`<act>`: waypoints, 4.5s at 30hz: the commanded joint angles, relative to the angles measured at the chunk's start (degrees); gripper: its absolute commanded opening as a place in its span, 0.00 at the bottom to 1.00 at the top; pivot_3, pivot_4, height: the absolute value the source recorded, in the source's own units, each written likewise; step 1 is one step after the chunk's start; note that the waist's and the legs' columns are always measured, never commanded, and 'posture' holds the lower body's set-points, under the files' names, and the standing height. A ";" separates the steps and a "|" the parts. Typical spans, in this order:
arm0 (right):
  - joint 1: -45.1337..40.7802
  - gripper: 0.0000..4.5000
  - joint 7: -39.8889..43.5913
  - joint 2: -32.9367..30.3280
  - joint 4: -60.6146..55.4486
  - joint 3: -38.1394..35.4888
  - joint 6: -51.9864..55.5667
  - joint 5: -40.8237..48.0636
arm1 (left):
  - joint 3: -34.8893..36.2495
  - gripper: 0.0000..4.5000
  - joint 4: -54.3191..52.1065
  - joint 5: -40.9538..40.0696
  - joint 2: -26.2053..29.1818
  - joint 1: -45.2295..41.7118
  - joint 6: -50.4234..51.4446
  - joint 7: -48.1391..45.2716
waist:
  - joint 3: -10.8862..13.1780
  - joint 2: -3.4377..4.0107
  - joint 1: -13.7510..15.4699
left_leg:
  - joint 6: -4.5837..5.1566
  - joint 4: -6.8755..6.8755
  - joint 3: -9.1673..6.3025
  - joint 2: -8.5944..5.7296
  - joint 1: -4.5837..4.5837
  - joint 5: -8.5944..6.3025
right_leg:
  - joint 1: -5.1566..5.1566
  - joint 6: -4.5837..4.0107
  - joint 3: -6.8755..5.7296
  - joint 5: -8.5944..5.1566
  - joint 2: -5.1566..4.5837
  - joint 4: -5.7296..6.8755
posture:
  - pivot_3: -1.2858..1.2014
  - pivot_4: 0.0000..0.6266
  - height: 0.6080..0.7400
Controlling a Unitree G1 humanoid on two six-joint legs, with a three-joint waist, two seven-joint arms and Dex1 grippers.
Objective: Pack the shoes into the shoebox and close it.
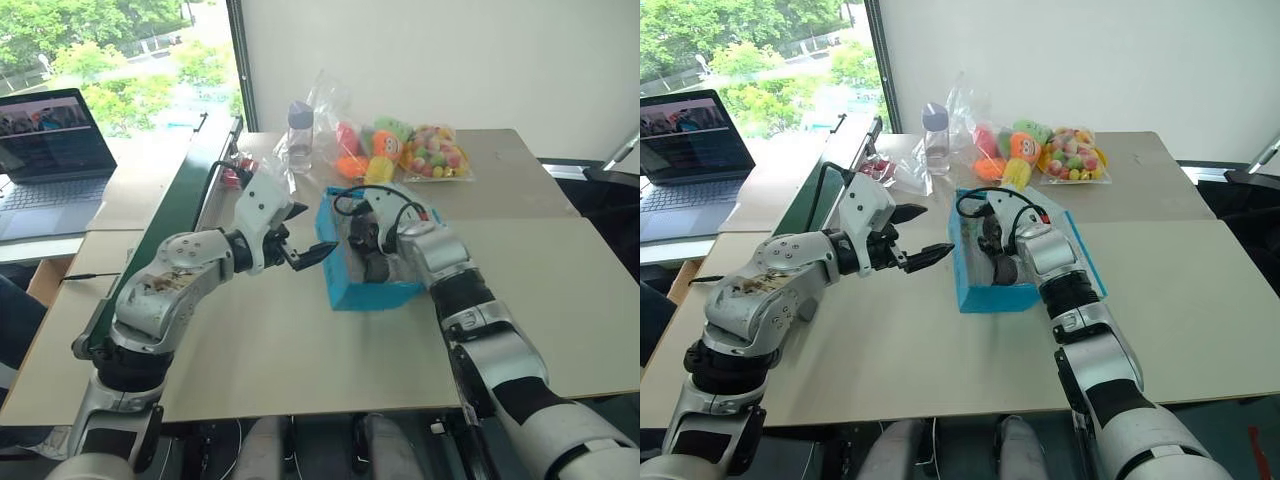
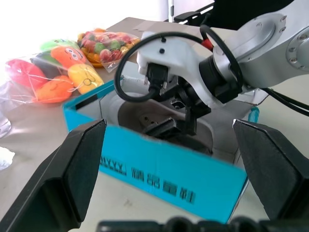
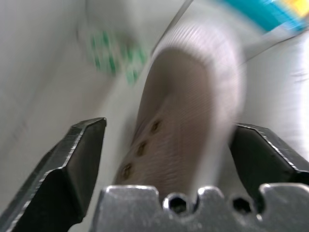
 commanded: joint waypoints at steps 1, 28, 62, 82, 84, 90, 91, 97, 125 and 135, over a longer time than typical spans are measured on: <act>-2.26 0.99 -0.15 0.10 -6.58 -2.22 2.60 0.34 | 0.65 1.00 -0.33 0.09 -0.27 -1.27 -0.78 -0.13 | 0.00 0.00 0.04 | 0.00 0.00 0.01 0.01 0.00 0.00 | 0.00 0.01 -0.01 0.00 0.00 0.00 | 0.52 0.24 1.00; 9.00 0.99 32.29 -6.59 -31.65 -6.89 -7.22 20.83 | 22.73 1.00 3.19 7.33 -1.77 8.15 5.08 24.37 | 0.00 0.00 0.11 | -0.03 -0.01 0.13 0.18 0.01 -0.02 | -0.12 -0.23 -0.03 0.01 -0.01 -0.02 | 0.52 0.24 1.00; 14.13 0.99 25.62 -3.85 -29.83 -0.50 -19.01 9.95 | 26.79 1.00 32.71 9.99 5.45 5.70 -19.19 17.30 | -0.03 -0.06 1.16 | -0.05 -0.25 1.14 0.48 -0.07 -0.02 | -0.77 -0.49 -0.07 0.28 -0.37 -0.11 | 0.52 0.24 1.00; 14.80 1.00 24.73 -5.76 -32.53 -1.34 -17.21 10.19 | 22.42 0.94 50.28 12.82 5.76 -3.14 -21.87 14.76 | -0.03 -0.07 1.14 | -0.05 -0.26 1.19 0.48 -0.06 -0.02 | -0.78 -0.43 -0.09 0.32 -0.36 -0.08 | 0.52 0.24 1.00; 14.64 1.00 24.58 -5.88 -32.59 -1.36 -17.14 10.22 | 21.31 0.84 50.83 12.55 5.62 -2.09 -19.03 12.94 | -0.03 -0.07 1.14 | -0.05 -0.26 1.19 0.48 -0.05 -0.02 | -0.78 -0.42 -0.08 0.33 -0.35 -0.07 | 0.52 0.24 1.00; 14.06 1.00 24.07 -6.62 -32.53 -1.61 -17.21 9.92 | 21.70 0.32 48.73 9.62 2.59 -1.52 -14.10 11.37 | -0.03 -0.06 1.71 | -0.05 -0.25 1.13 0.47 0.01 -0.02 | -0.69 -0.48 -0.13 0.29 -0.38 -0.05 | 0.52 0.24 1.00; 14.05 1.00 23.90 -6.83 -32.79 -1.79 -17.05 9.88 | 21.77 0.26 48.41 9.27 1.96 -1.84 -13.97 11.31 | -0.03 -0.06 1.80 | -0.05 -0.25 1.13 0.47 0.00 -0.02 | -0.68 -0.47 -0.13 0.30 -0.41 -0.05 | 0.52 0.24 1.00; 14.12 1.00 23.56 -7.45 -33.40 -2.06 -16.69 9.95 | 22.13 0.01 45.99 8.87 -0.23 -3.73 -14.45 12.41 | -0.04 -0.06 2.29 | -0.05 -0.26 1.17 0.48 0.00 -0.02 | -0.64 -0.45 -0.21 0.34 -0.48 -0.07 | 0.52 0.24 1.00; 5.36 1.00 -3.41 7.62 -26.30 -32.20 10.61 39.36 | 5.28 0.01 13.49 0.95 -23.39 -10.32 -5.87 14.57 | -0.03 -0.12 1.05 | -0.03 0.15 1.25 0.73 -0.08 0.00 | -0.46 -0.30 -0.25 0.52 -0.19 0.00 | 0.52 0.24 1.00; 5.51 0.84 -5.29 7.18 -25.09 -31.92 8.57 39.63 | 3.28 0.00 11.00 0.64 -26.25 -9.16 -2.82 15.04 | -0.03 -0.11 0.40 | -0.02 0.19 1.24 0.79 -0.06 0.01 | -0.44 -0.15 -0.22 0.61 -0.08 0.00 | 0.52 0.24 1.00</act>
